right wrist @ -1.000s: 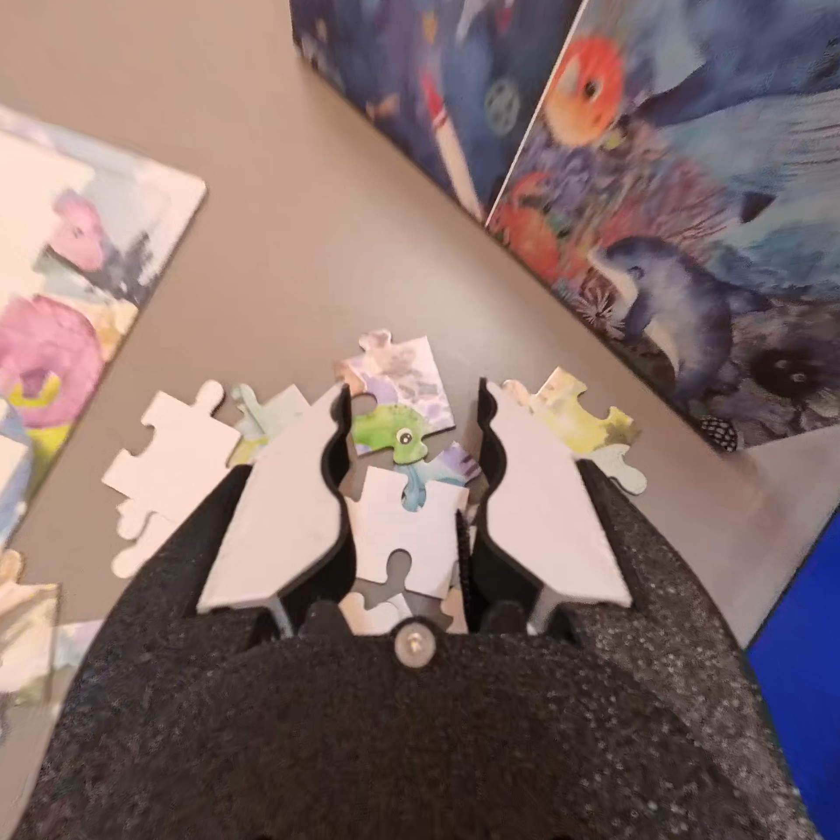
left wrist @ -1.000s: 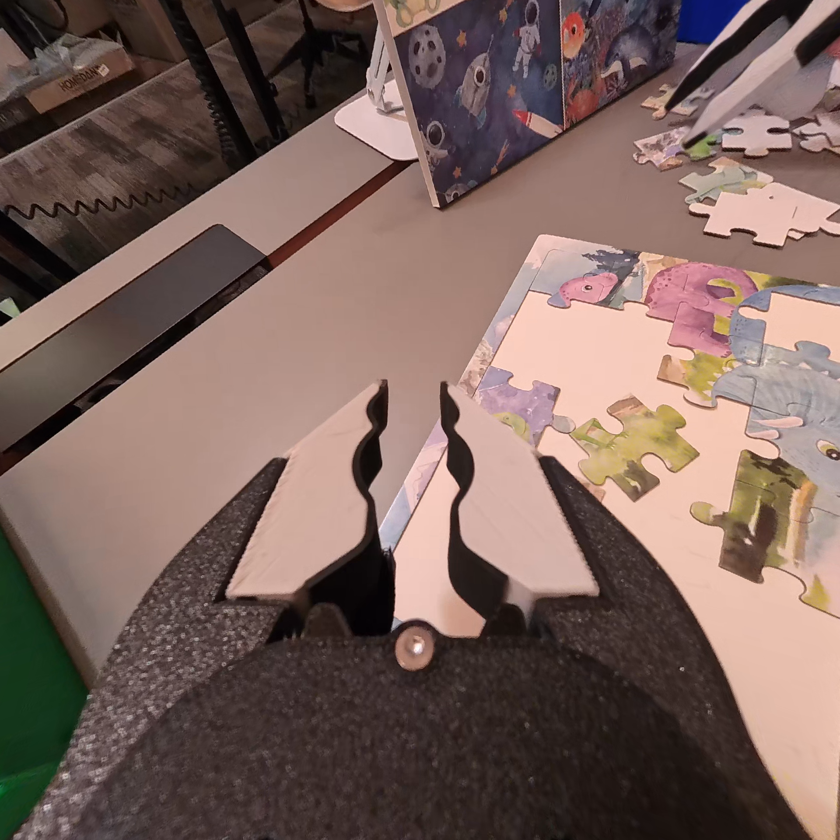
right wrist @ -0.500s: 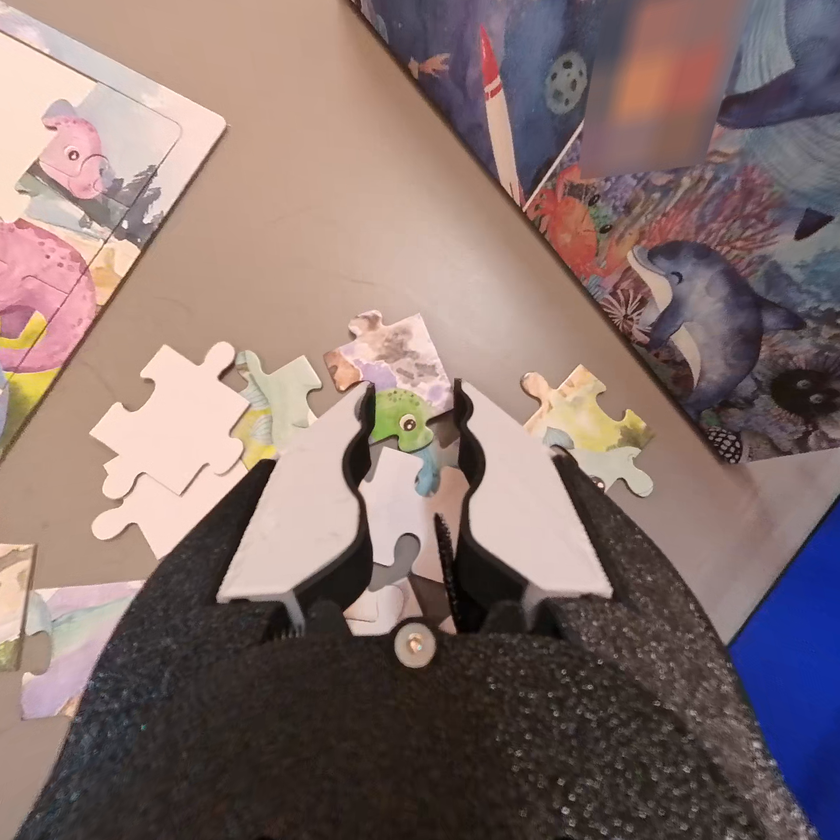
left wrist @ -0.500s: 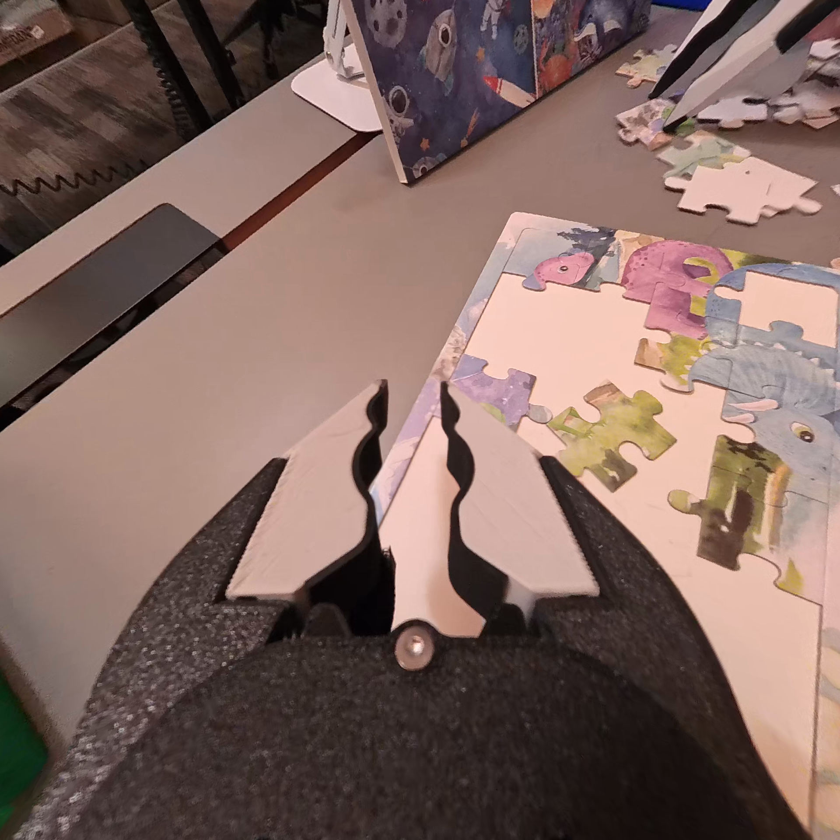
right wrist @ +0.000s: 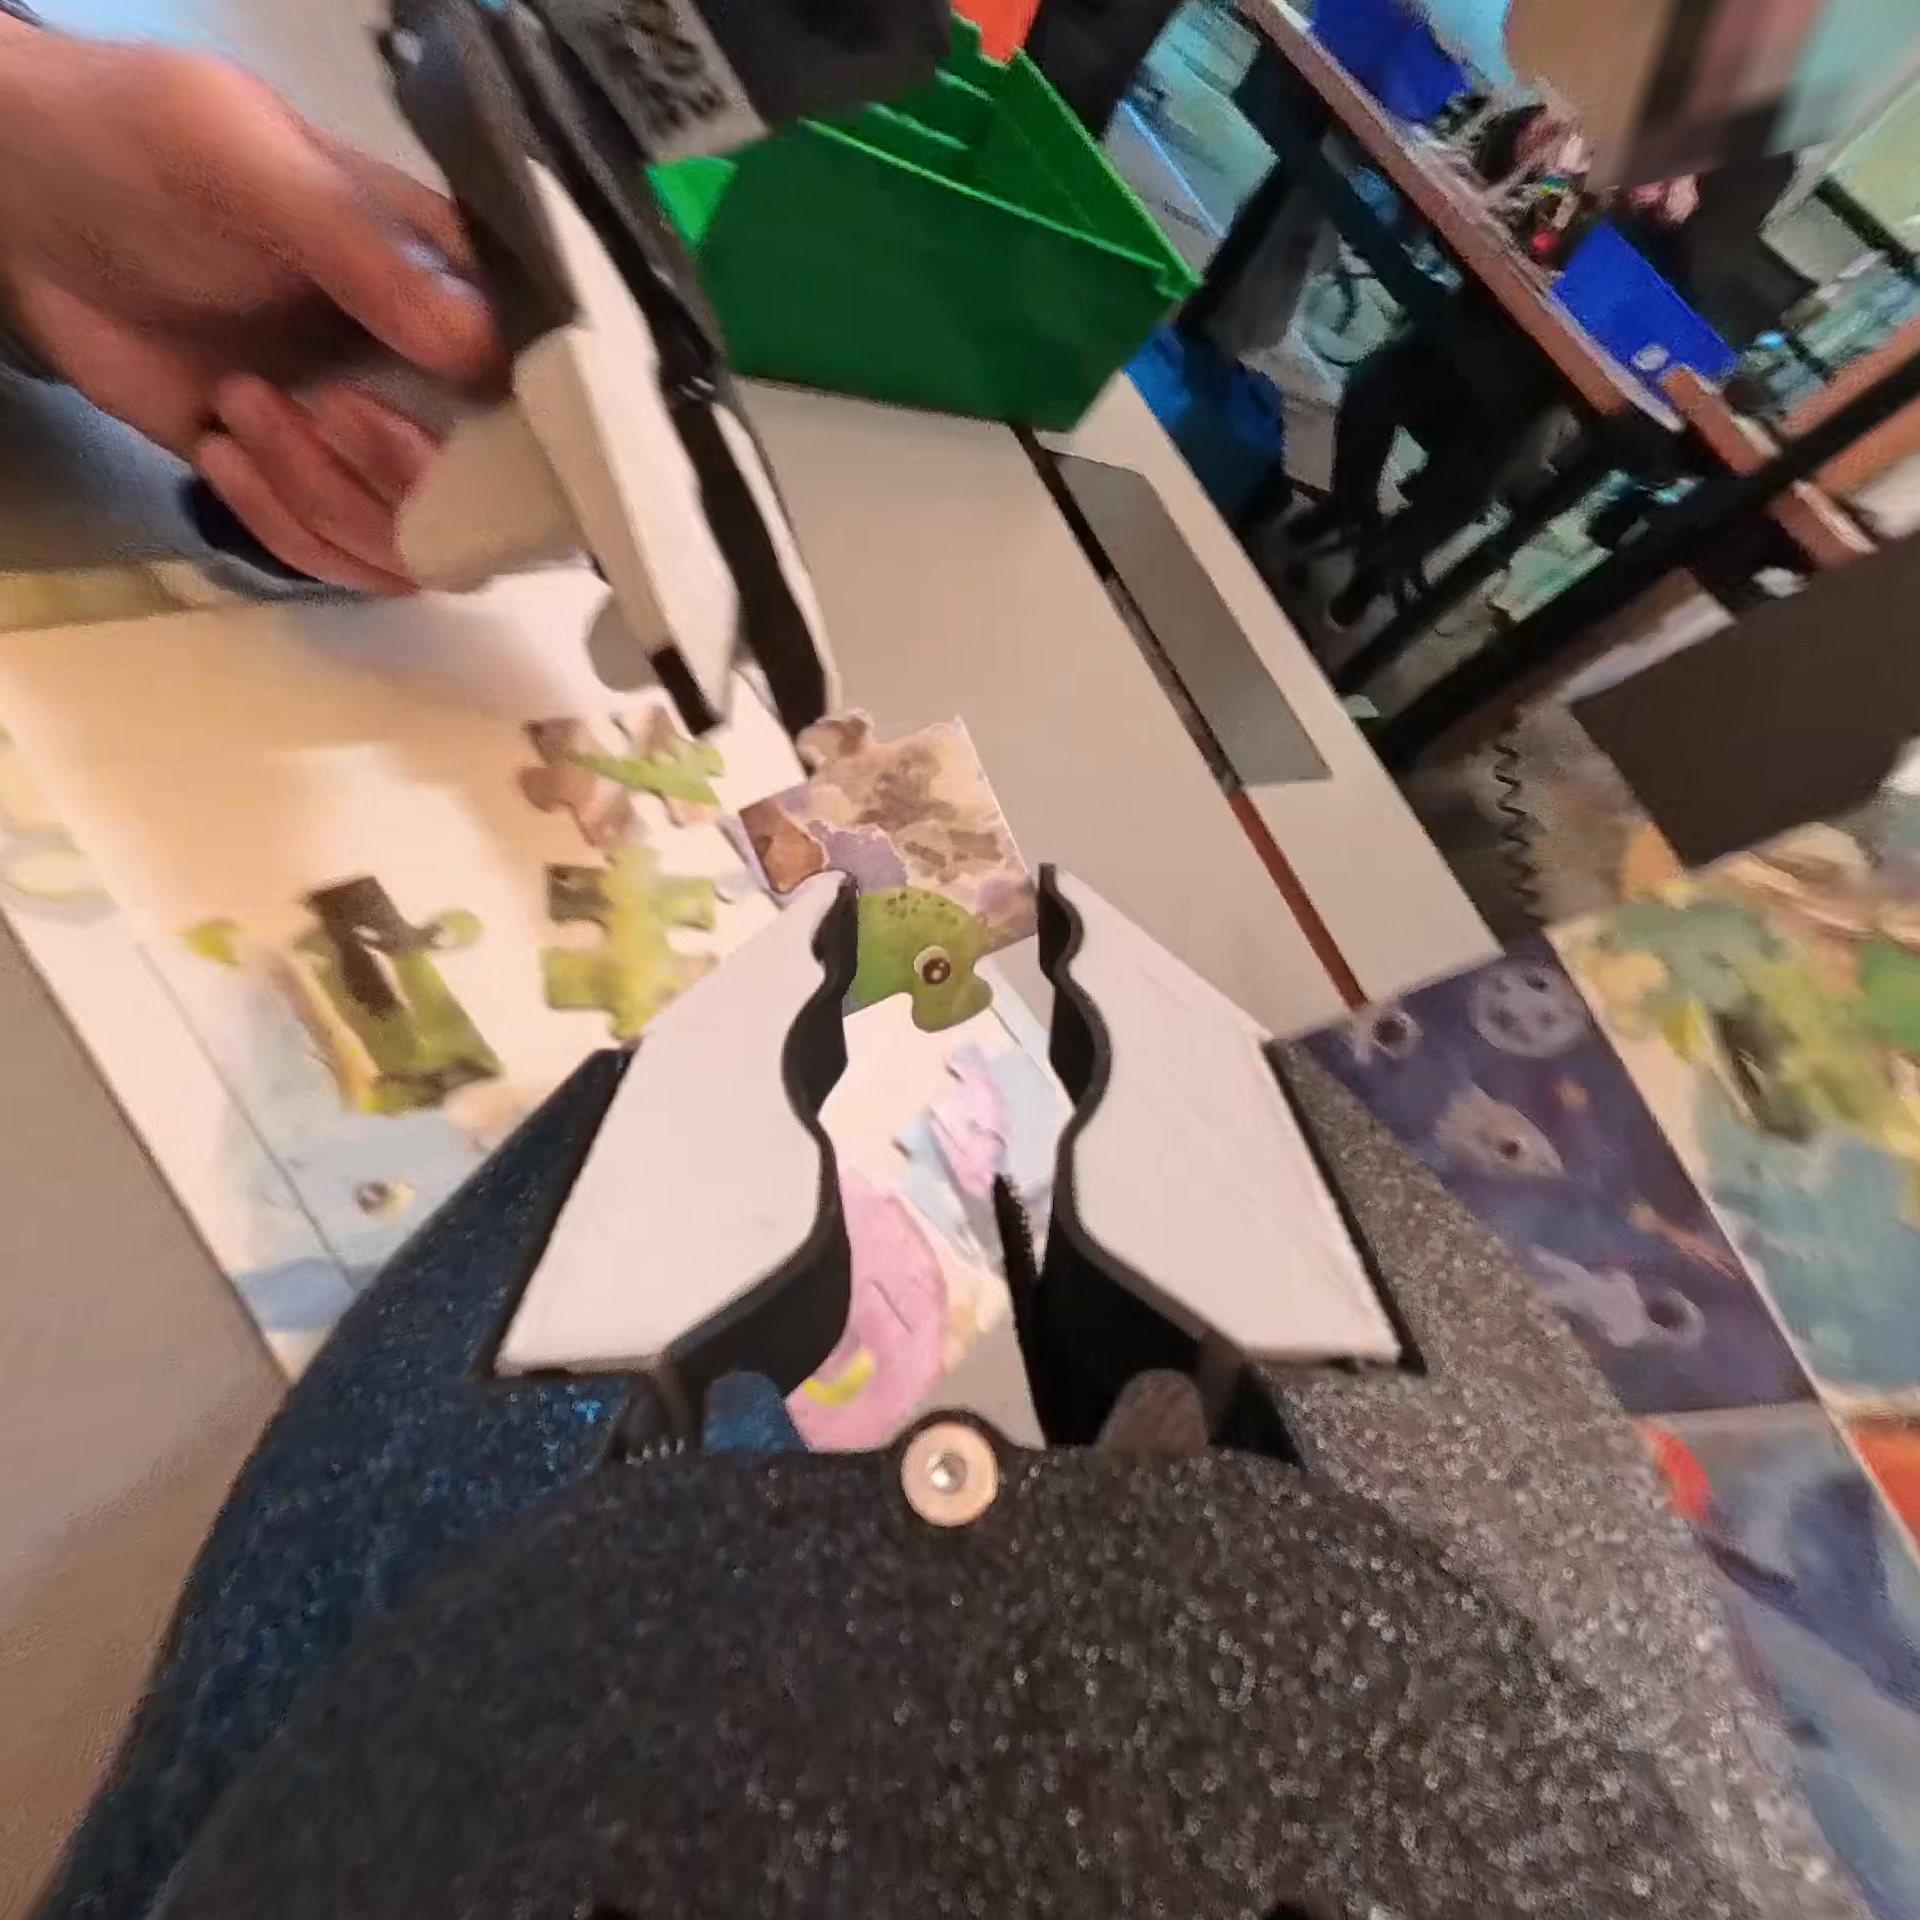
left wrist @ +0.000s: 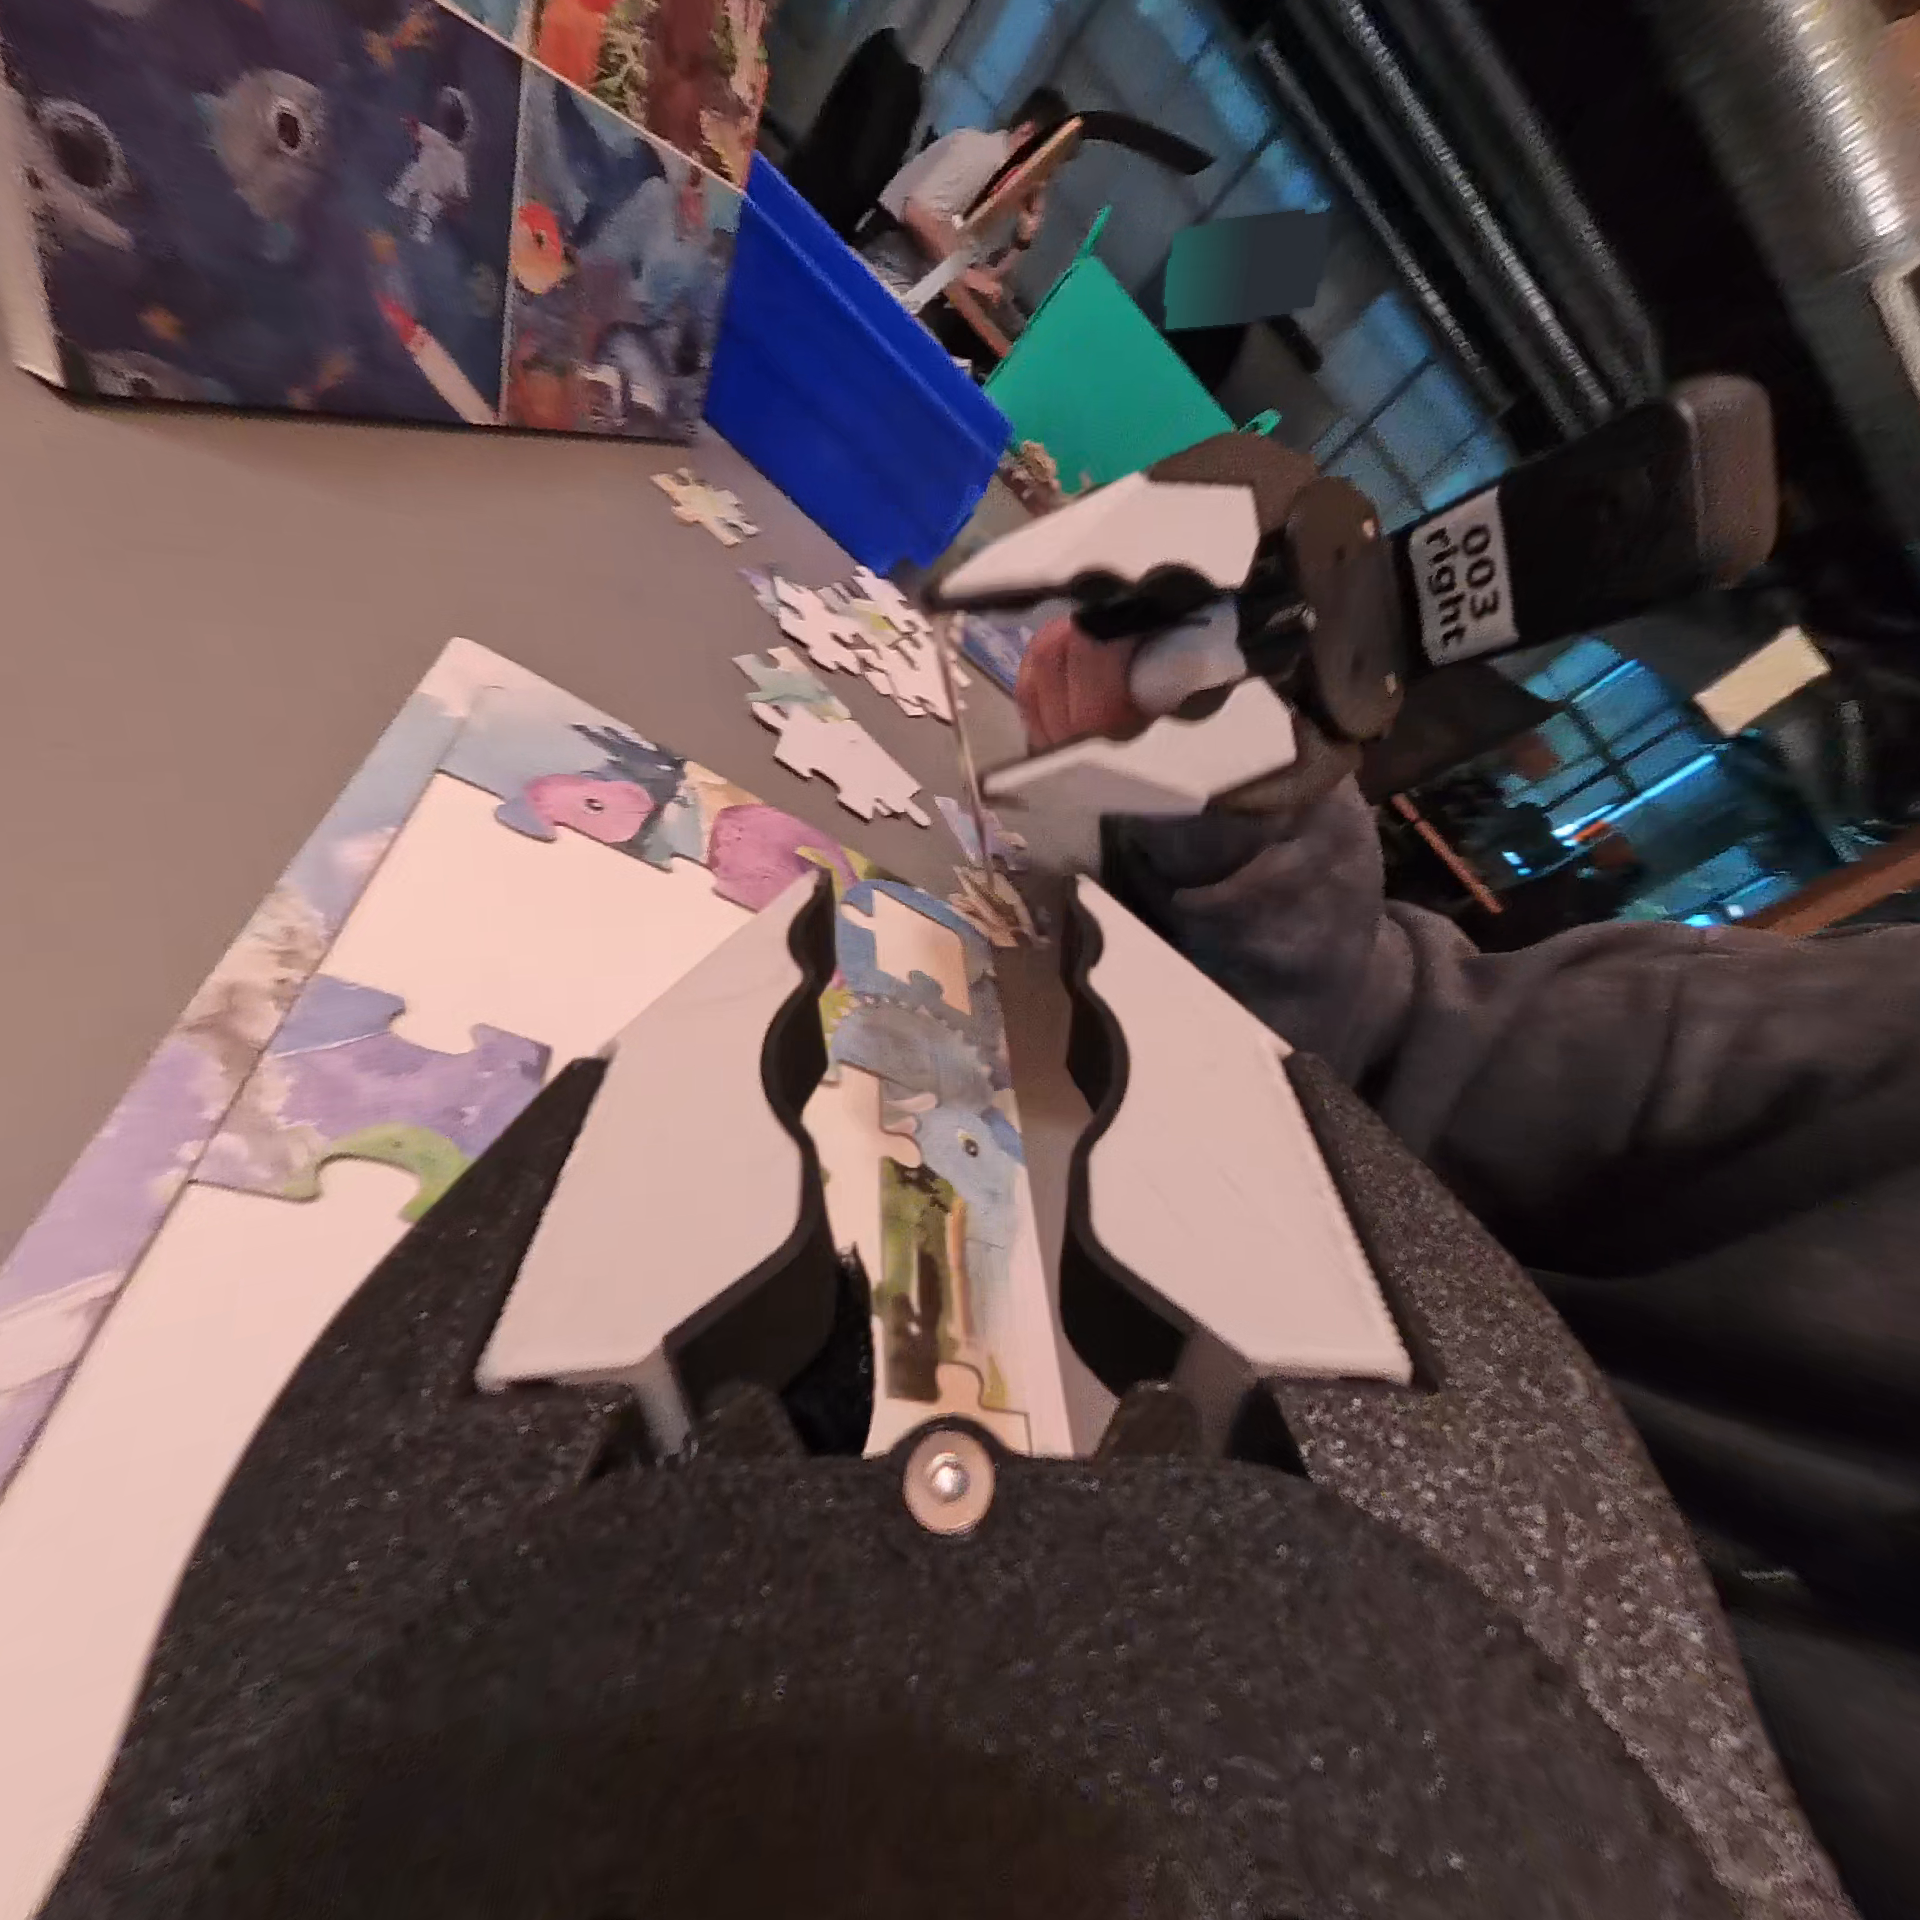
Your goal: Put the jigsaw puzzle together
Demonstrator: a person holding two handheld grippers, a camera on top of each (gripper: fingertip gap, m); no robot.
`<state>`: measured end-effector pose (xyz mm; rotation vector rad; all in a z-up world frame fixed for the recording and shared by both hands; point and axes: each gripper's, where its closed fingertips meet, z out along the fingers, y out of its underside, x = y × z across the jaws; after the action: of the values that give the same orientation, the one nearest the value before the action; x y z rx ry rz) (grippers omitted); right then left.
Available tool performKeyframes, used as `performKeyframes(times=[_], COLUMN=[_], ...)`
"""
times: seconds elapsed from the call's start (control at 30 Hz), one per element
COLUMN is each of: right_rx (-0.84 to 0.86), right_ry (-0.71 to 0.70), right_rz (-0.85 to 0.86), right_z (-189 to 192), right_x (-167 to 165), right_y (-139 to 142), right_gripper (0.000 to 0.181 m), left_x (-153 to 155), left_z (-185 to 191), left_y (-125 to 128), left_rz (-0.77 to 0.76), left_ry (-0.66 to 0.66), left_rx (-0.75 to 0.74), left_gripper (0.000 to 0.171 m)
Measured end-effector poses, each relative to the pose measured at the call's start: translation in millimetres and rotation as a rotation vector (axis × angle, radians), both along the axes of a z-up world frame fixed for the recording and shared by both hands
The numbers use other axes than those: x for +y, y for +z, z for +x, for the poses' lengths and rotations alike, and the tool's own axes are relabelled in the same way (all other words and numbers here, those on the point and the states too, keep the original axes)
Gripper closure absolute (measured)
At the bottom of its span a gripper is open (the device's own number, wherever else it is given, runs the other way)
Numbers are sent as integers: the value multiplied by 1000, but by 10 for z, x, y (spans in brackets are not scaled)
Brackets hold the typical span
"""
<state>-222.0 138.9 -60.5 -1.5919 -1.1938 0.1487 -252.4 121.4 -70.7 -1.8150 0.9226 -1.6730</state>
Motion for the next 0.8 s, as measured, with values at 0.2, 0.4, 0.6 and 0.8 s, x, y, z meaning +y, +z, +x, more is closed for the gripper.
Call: performKeyframes(times=[0.2,0.4,0.6,0.8], right_rx=[-28,-59,-39,-42], right_ry=[65,165,187,200], right_rz=[-68,-496,-548,-625], right_z=[-506,-904,-1100,-1081], right_x=[29,25,8,-62], right_y=[-215,-779,-981,-1073], right_gripper=[148,146,139,137], left_x=[191,774,861,698], left_z=[-152,-804,-967,-956], left_y=[-153,-406,-480,-479], left_rz=[5,-152,-246,-275], left_ry=[64,294,329,279], left_rx=[98,210,209,265], left_gripper=[170,171,170,170])
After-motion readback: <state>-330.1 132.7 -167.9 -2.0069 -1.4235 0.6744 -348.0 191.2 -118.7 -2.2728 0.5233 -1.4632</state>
